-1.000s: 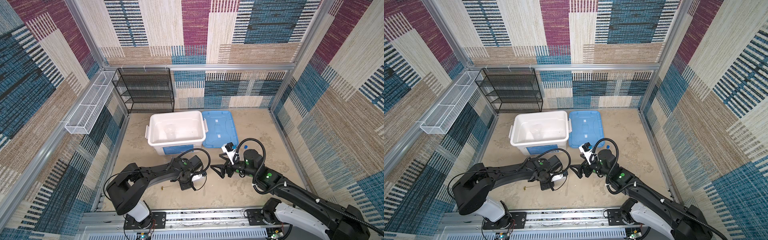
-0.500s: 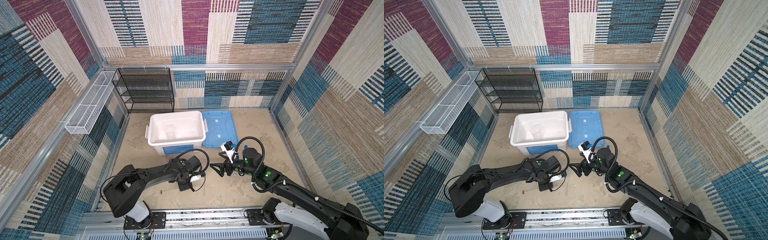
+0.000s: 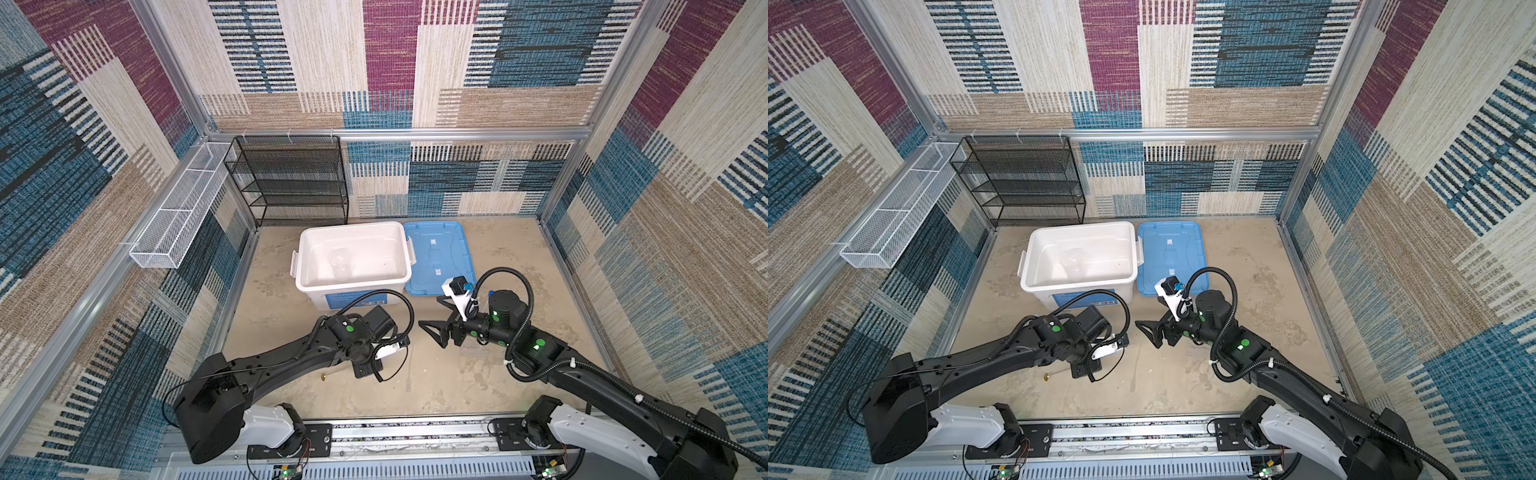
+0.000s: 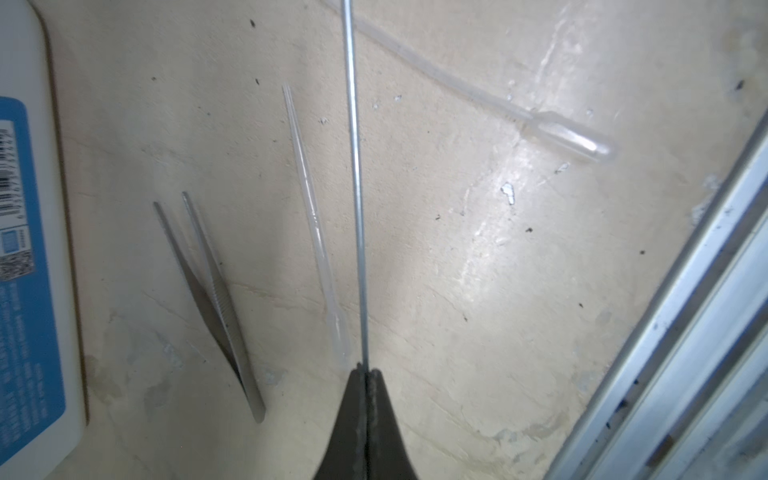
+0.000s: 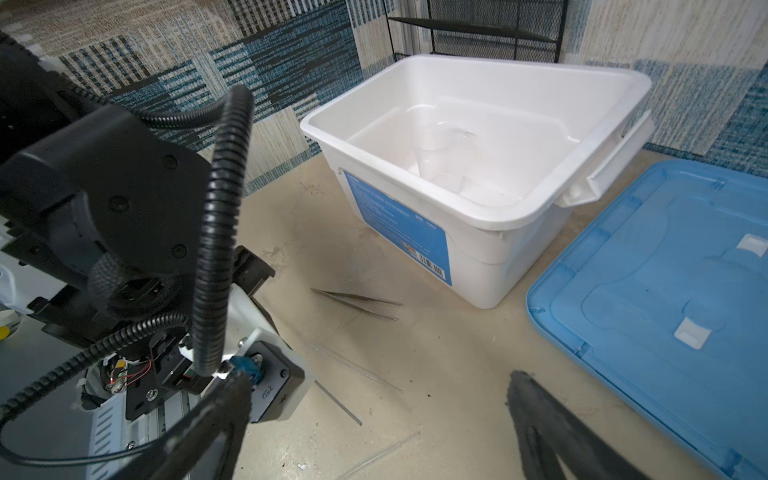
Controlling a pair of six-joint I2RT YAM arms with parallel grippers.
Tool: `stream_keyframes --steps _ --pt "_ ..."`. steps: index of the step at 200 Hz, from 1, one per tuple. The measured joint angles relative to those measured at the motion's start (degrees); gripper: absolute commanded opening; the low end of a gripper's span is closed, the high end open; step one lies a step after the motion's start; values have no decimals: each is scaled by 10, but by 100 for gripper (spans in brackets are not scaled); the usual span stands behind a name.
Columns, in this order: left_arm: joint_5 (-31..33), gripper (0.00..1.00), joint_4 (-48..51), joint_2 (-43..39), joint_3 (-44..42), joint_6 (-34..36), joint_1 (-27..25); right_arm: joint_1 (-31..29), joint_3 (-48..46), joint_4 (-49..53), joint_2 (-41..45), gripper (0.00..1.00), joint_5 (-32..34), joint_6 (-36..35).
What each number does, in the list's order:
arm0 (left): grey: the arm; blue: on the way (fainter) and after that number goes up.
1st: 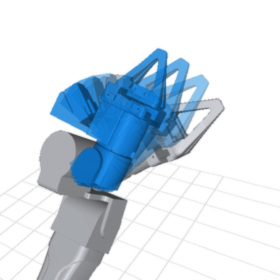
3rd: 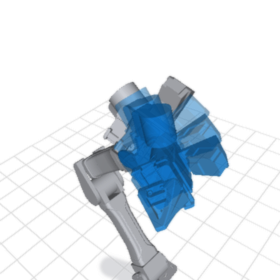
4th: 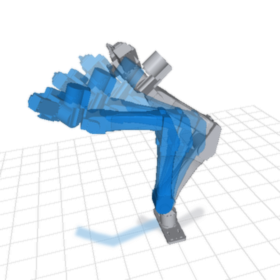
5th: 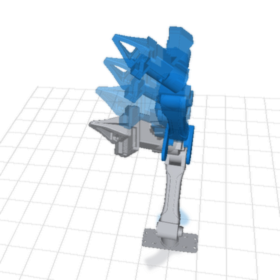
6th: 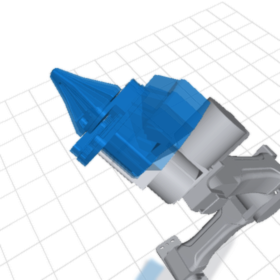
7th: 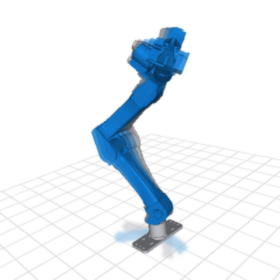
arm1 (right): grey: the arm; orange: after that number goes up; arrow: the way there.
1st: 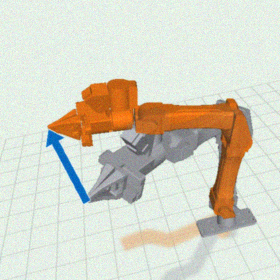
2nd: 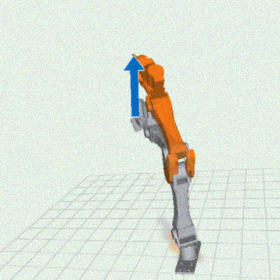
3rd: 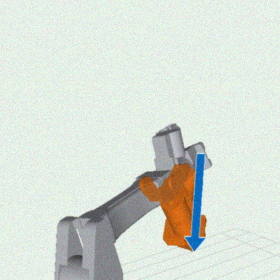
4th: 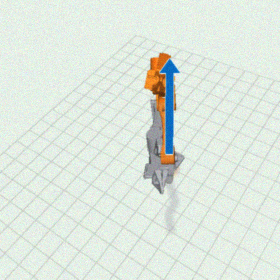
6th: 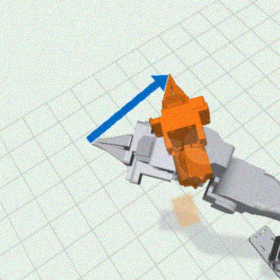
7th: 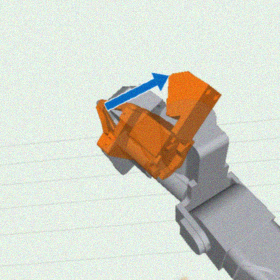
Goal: Organize the chemistry lab equipment
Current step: 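Lift the metal rod and carry it toward the white bin, left gripper, then lower the held metal rod into the white bin with the left gripper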
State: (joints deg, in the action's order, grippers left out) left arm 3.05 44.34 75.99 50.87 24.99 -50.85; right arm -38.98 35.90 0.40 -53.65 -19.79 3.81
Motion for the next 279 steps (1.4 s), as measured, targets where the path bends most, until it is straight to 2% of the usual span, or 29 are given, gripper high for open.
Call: stream_keyframes --steps 69,104,138,184,211,241,279 --pt "-2 0 65 -62 87 23 1 16 68 19 1 97 -33 -38" --pt "11 0 96 -62 151 52 8 36 89 33 -3 97 -42 -47" --pt "12 0 120 -49 228 85 39 50 127 37 -22 97 -67 -54" --pt "2 0 150 -6 322 138 81 78 180 30 -60 97 -103 -65" --pt "-24 0 160 27 372 170 132 91 211 24 -97 97 -120 -69" --pt "-48 0 181 97 454 210 186 100 241 22 -131 97 -135 -71" --pt "-55 0 203 180 538 262 228 108 278 22 -177 97 -146 -87"
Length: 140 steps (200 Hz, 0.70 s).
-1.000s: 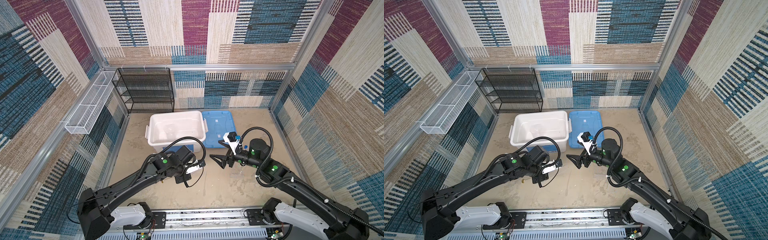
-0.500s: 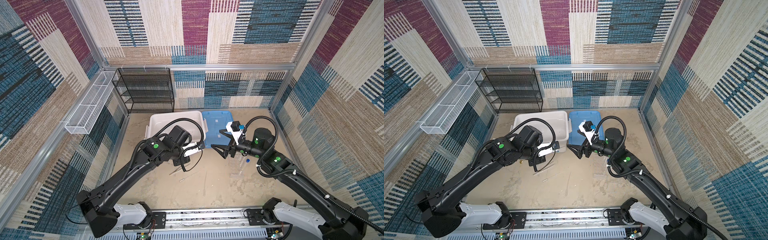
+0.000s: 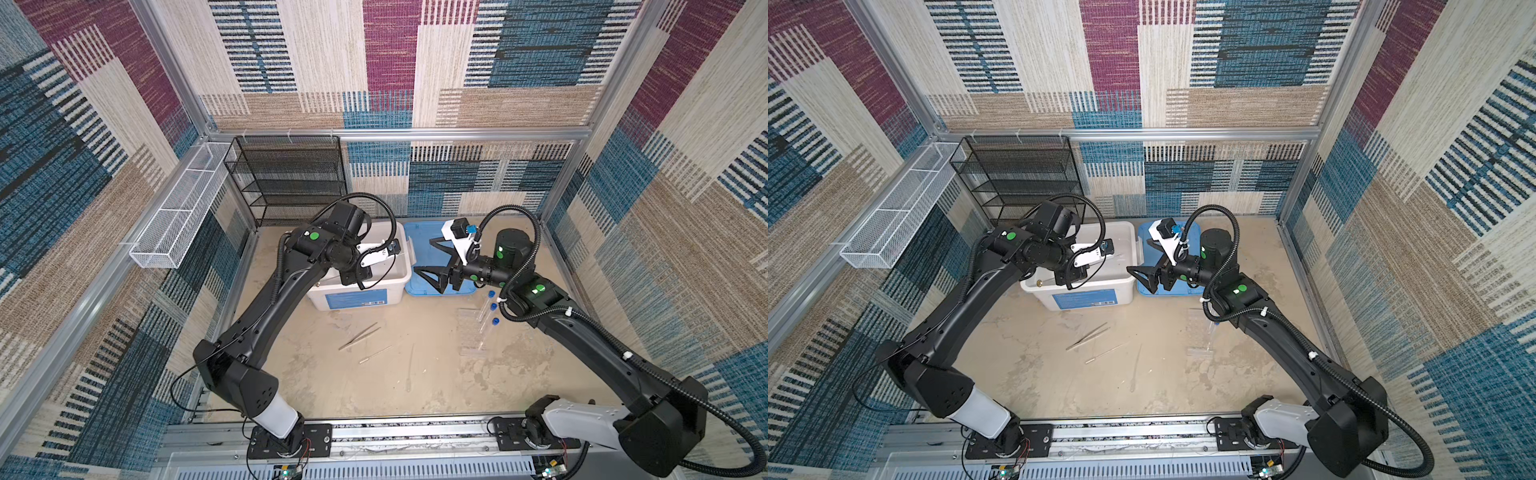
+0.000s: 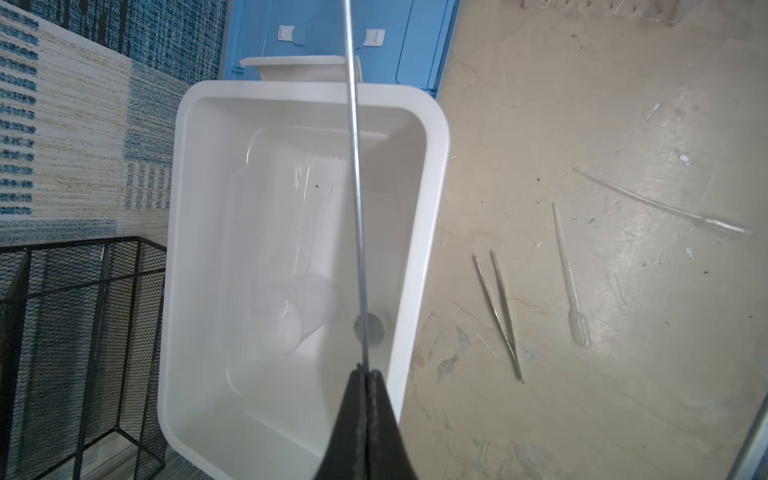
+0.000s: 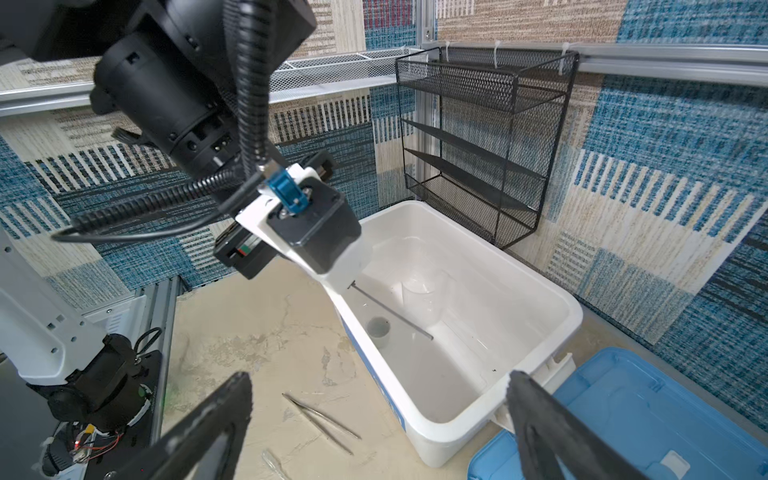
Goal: Organize the chemistry lab equipment
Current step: 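Lower the held metal rod into the white bin with the left gripper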
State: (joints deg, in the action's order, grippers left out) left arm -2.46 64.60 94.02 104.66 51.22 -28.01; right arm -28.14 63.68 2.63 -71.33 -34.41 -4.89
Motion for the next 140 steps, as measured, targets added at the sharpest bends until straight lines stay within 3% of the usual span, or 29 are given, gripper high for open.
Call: stream_keyframes --steps 40,140 --pt "-9 0 7 72 47 36 38 2 43 17 -52 97 -11 -14" --pt "-1 0 6 174 82 106 57 2 118 64 -151 94 6 -39"
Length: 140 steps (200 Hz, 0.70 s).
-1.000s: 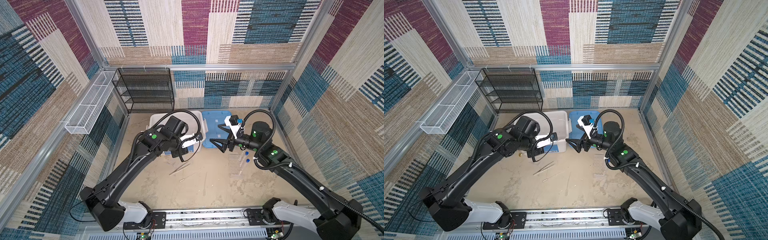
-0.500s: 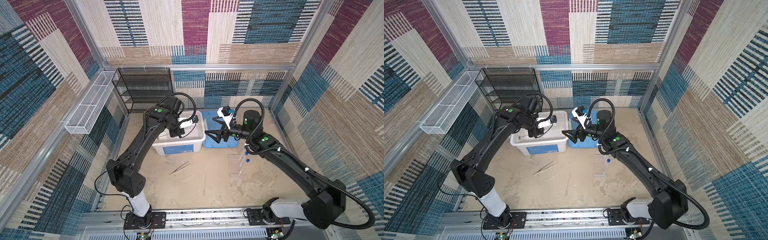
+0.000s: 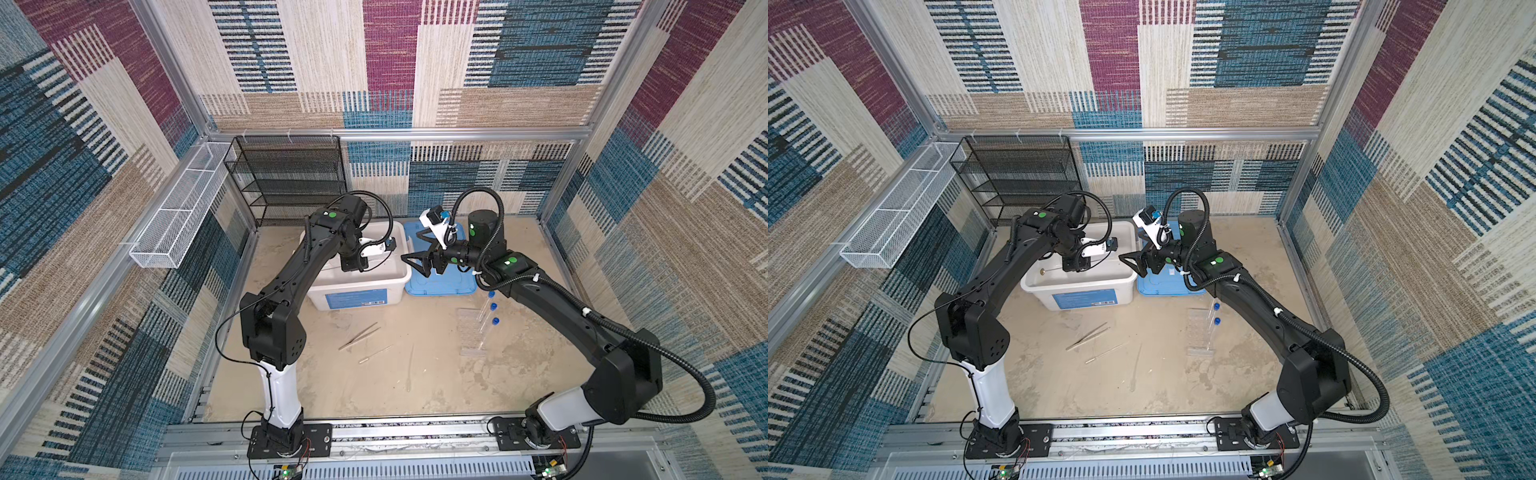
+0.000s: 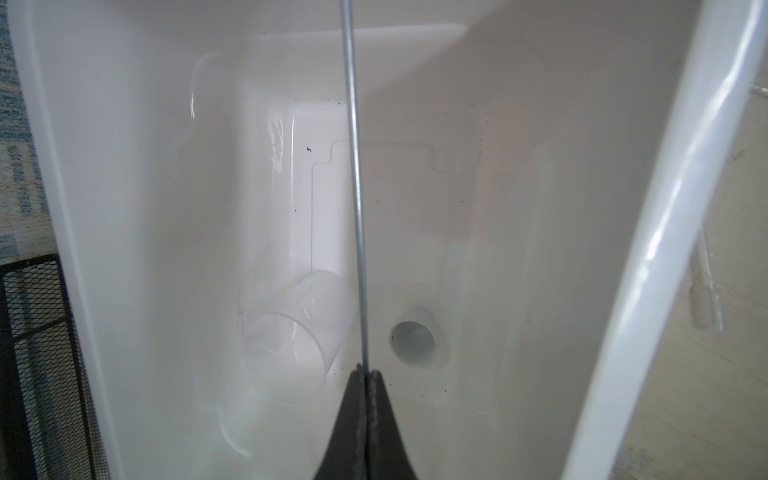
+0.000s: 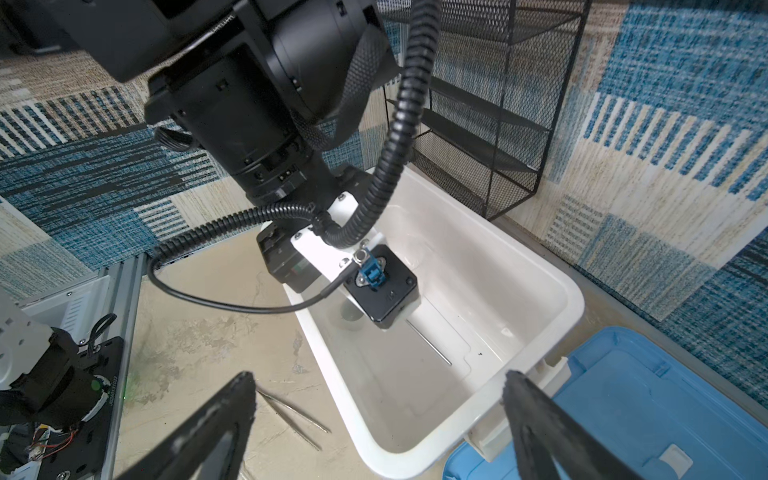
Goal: Organize the chemistry lab equipment
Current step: 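Lower the held metal rod into the white bin with the left gripper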
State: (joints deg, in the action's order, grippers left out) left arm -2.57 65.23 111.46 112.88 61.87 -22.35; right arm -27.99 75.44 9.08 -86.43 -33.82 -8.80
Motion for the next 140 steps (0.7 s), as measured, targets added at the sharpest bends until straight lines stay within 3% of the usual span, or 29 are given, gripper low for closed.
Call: stream_keyframes --steps 140 --pt "-37 0 -13 85 -40 10 18 -2 52 28 -104 88 16 -13"
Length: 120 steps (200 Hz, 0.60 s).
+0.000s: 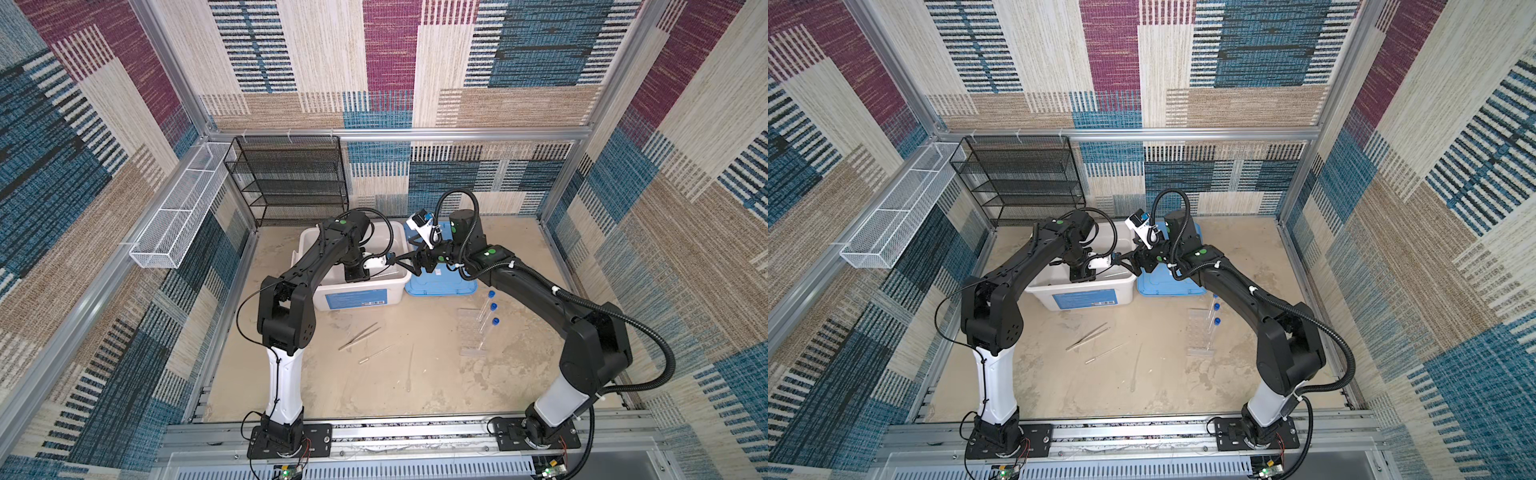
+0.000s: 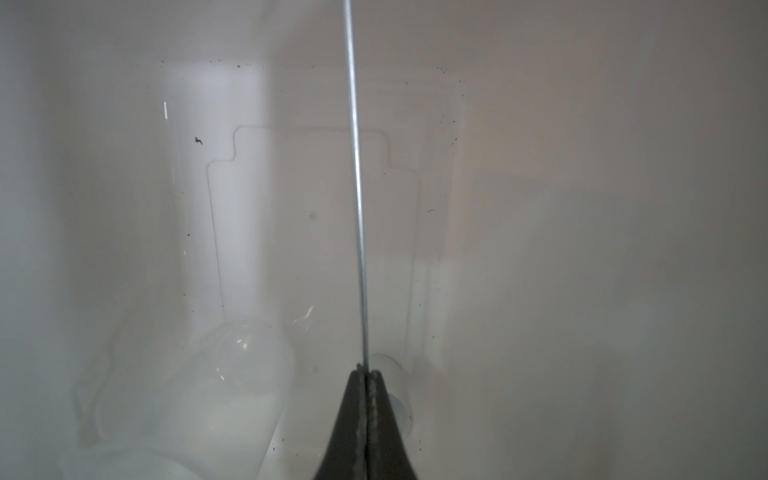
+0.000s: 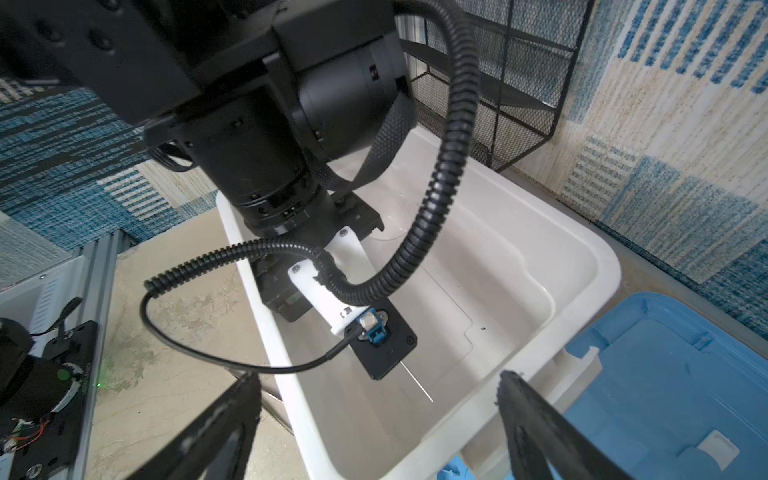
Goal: Organize the chemistry lab equipment
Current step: 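Lower the held metal rod into the white bin with the left gripper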
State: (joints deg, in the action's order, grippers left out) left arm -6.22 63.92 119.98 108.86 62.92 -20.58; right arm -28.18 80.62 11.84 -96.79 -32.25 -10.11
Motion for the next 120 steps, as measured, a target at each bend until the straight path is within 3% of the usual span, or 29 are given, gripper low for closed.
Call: stream_keyframes --steps 120 --pt "-19 0 -18 48 -8 -2 6 -34 30 47 -41 86 114 -35"
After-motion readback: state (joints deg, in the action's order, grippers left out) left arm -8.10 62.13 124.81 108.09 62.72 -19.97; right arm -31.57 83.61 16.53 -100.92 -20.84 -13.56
